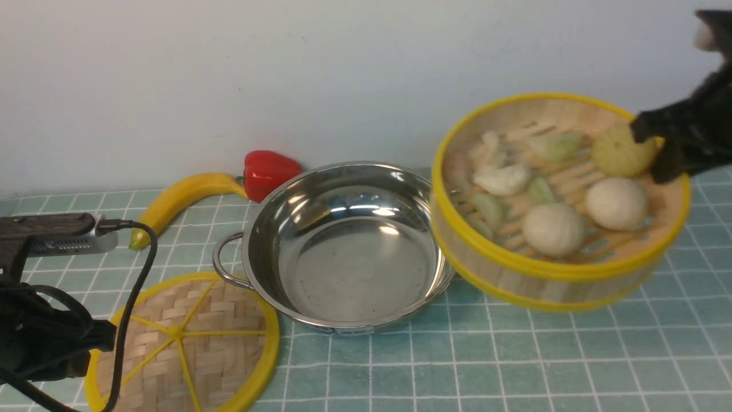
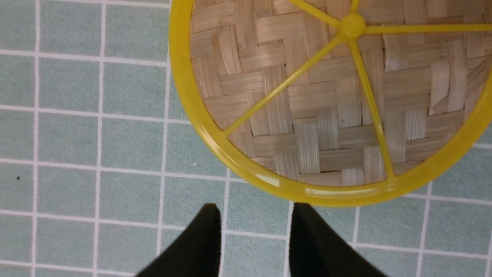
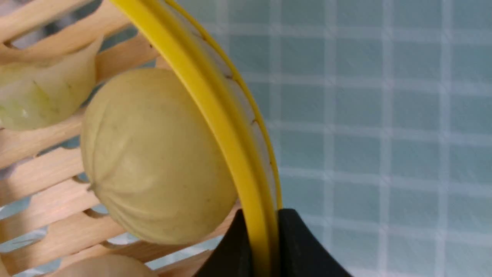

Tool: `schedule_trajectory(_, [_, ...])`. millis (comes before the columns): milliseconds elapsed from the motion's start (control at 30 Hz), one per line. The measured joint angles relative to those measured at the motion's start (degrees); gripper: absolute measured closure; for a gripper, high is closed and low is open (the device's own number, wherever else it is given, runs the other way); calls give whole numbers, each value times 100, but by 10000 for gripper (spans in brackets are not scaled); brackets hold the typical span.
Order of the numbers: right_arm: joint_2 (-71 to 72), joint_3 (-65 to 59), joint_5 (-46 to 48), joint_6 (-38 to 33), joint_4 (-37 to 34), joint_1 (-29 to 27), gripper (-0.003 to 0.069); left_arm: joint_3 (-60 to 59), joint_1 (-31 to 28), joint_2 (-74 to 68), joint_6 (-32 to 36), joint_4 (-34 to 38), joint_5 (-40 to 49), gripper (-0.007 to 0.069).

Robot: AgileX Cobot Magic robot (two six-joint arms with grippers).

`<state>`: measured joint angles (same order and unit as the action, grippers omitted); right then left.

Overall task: Place the steamer in the pot on the blue tablecloth, and put the lid on the steamer.
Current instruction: 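Place the bamboo steamer basket of food into the steel pot with the right gripper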

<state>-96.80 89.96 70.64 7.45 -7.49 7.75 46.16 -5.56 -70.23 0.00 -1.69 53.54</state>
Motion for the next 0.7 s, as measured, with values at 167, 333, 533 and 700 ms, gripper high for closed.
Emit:
schedule_trajectory(167, [-1248, 1626, 113, 246, -66, 746, 584, 0, 0, 0, 0, 0, 0, 381])
schedule_trajectory(333, [-2390, 3031, 106, 370, -70, 1187, 584, 0, 0, 0, 0, 0, 0, 381])
schedule_trajectory(533, [-3276, 3993, 107, 511, -77, 1647, 584, 0, 0, 0, 0, 0, 0, 381])
schedule_trajectory(700, [-3644, 4046, 128, 521, -95, 1919, 584, 0, 0, 0, 0, 0, 0, 381])
